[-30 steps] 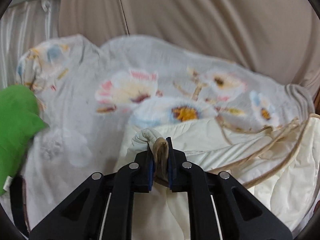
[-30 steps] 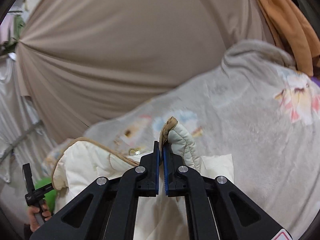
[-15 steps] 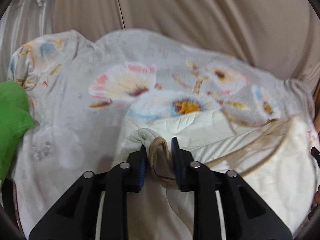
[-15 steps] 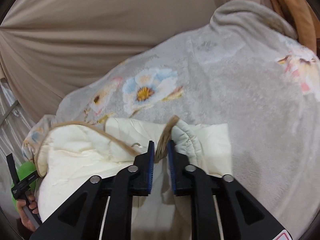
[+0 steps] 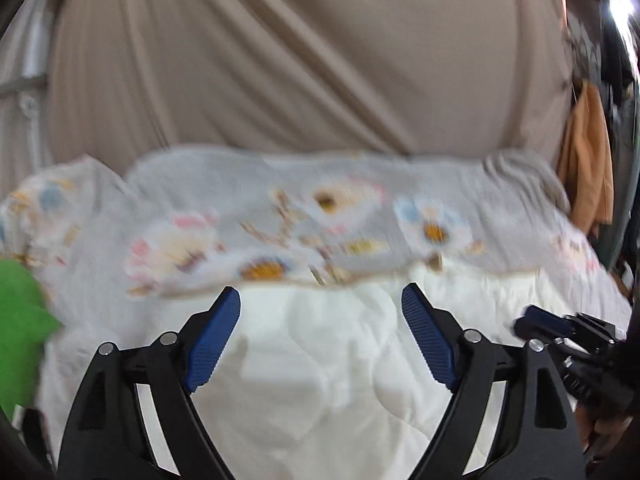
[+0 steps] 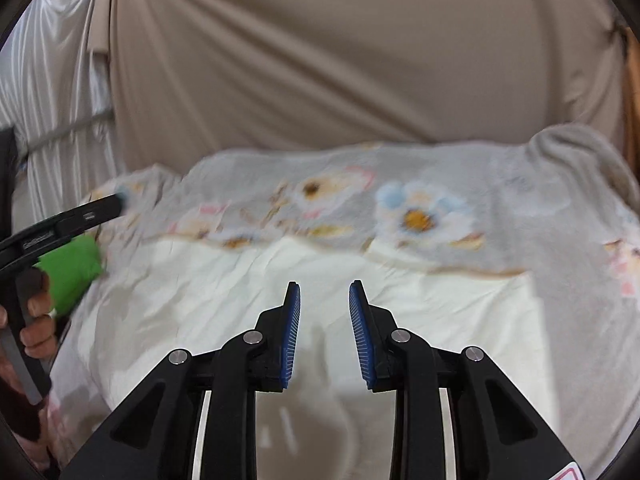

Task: Fold large clothes
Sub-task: 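Open both grippers and release the folded jacket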

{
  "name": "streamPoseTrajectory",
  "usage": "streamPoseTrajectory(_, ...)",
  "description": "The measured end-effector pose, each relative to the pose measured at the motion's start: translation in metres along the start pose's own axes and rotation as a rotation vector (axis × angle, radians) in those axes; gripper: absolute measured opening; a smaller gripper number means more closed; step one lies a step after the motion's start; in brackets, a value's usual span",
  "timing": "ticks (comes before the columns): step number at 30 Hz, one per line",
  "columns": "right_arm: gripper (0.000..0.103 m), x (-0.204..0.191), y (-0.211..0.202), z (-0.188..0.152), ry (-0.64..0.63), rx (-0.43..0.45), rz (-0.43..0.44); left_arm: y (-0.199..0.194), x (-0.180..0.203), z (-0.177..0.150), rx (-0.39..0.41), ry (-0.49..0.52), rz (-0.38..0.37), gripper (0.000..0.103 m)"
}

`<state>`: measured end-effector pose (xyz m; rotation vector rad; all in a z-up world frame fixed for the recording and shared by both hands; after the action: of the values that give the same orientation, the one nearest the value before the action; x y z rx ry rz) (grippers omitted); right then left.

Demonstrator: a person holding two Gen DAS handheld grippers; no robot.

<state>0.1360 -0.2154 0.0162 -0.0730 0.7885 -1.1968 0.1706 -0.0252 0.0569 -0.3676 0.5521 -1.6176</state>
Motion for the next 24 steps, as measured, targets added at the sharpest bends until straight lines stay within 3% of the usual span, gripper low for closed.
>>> streamPoseTrajectory(2,0.023,0.001,0.024,-0.021,-0.008,-0.071,-0.022,0.035,0.006,-0.022,-0.053,0.040,0.062,0.080)
streamPoseTrajectory(5,0.016,0.023,0.030,-0.038,0.002,-0.096,-0.077,0.071,-0.007,-0.049,-0.106,0.048,0.139,0.082)
streamPoseTrajectory(7,0.013,0.047,0.018,-0.040,0.036,-0.090,-0.137,0.079,-0.022,-0.058,-0.122,0.010,0.109,0.083)
streamPoseTrajectory(9,0.009,0.075,0.006,-0.042,0.043,-0.089,-0.234,0.080,-0.034,-0.062,-0.116,0.007,0.108,0.084)
streamPoseTrajectory(14,0.001,0.138,-0.027,-0.064,0.162,-0.088,-0.332,0.071,-0.060,-0.074,-0.071,0.037,0.163,0.087)
streamPoseTrajectory(19,0.000,0.159,-0.056,-0.071,0.341,-0.063,-0.293,0.052,-0.110,-0.067,-0.089,-0.097,0.173,0.085)
streamPoseTrajectory(21,0.014,0.157,-0.069,-0.053,0.363,0.002,-0.255,0.046,-0.130,-0.053,-0.081,-0.171,0.191,0.093)
streamPoseTrajectory(22,0.028,0.159,-0.074,-0.040,0.366,0.039,-0.252,0.048,-0.137,-0.047,-0.088,-0.205,0.181,0.096)
streamPoseTrajectory(23,0.041,0.162,-0.076,-0.030,0.364,0.062,-0.258,0.057,-0.144,-0.043,-0.120,-0.251,0.166,0.097)
streamPoseTrajectory(24,0.046,0.168,-0.075,-0.020,0.353,0.073,-0.277,0.066,-0.148,-0.044,-0.153,-0.284,0.147,0.097)
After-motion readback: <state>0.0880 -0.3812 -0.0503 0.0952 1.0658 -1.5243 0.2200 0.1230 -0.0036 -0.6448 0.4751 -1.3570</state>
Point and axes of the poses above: each gripper's, at about its wrist camera, not at the fingertips, and y roughly the way its jaws point, x to its right, z to its top, the point moved 9 cm from there along y, roughly the way its jaws point, and after that the axes turned 10 degrees about z, right-handed, at the moved point
